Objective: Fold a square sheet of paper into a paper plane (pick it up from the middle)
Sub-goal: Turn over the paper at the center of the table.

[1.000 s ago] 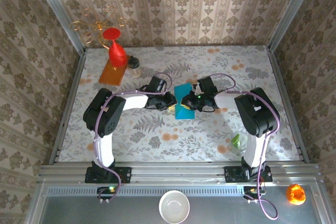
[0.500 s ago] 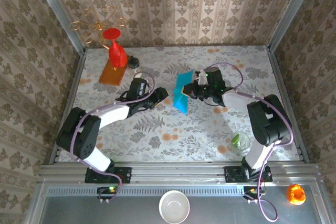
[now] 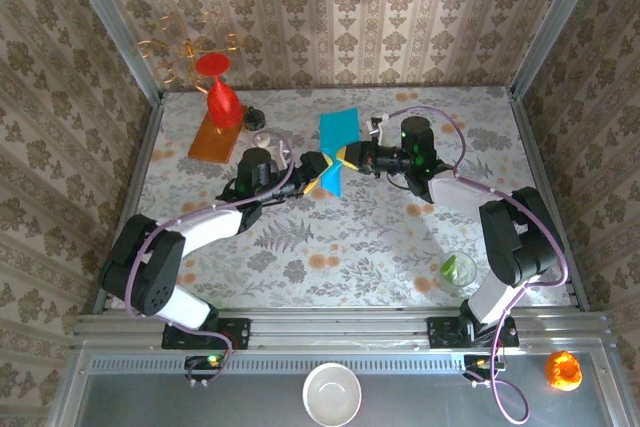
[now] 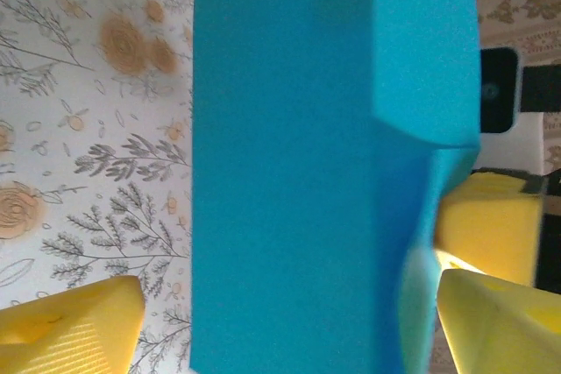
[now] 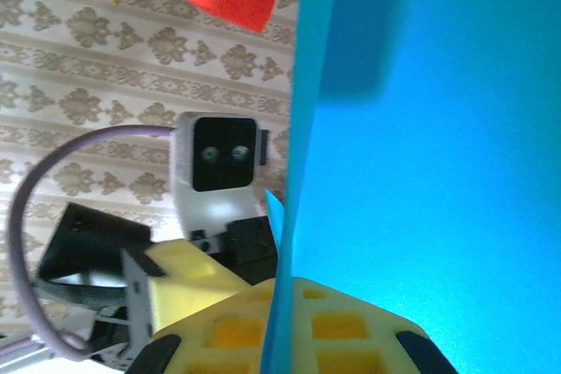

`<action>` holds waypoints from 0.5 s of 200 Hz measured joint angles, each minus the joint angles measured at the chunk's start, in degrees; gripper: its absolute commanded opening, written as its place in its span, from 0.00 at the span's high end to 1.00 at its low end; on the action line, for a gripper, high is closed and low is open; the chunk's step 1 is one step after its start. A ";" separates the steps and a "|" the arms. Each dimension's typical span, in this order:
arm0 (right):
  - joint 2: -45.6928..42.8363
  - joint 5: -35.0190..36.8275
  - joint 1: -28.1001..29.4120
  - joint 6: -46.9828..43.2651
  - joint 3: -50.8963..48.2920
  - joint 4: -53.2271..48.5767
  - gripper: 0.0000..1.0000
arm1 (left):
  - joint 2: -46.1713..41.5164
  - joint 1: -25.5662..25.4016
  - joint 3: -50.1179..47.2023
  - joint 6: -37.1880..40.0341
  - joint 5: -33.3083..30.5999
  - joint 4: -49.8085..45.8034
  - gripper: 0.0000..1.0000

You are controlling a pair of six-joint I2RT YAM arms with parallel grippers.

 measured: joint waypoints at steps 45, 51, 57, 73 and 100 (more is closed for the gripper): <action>0.00 -1.29 -0.04 2.49 0.00 1.07 0.90 | 1.51 -0.02 0.63 -1.11 2.36 2.10 0.30; 0.00 -1.33 -0.09 2.67 0.00 1.18 0.90 | 1.51 -0.02 0.68 -1.27 2.51 2.54 0.31; 0.00 -1.44 -0.20 2.73 0.00 1.29 0.90 | 1.51 -0.02 0.68 -1.33 2.67 2.93 0.31; 0.04 -1.66 -0.50 2.99 0.00 1.57 0.90 | 1.51 0.02 0.68 -1.46 3.10 4.02 0.32; 0.07 -1.75 -0.81 3.72 0.00 1.77 0.90 | 1.53 0.02 0.68 -1.51 3.67 5.95 0.35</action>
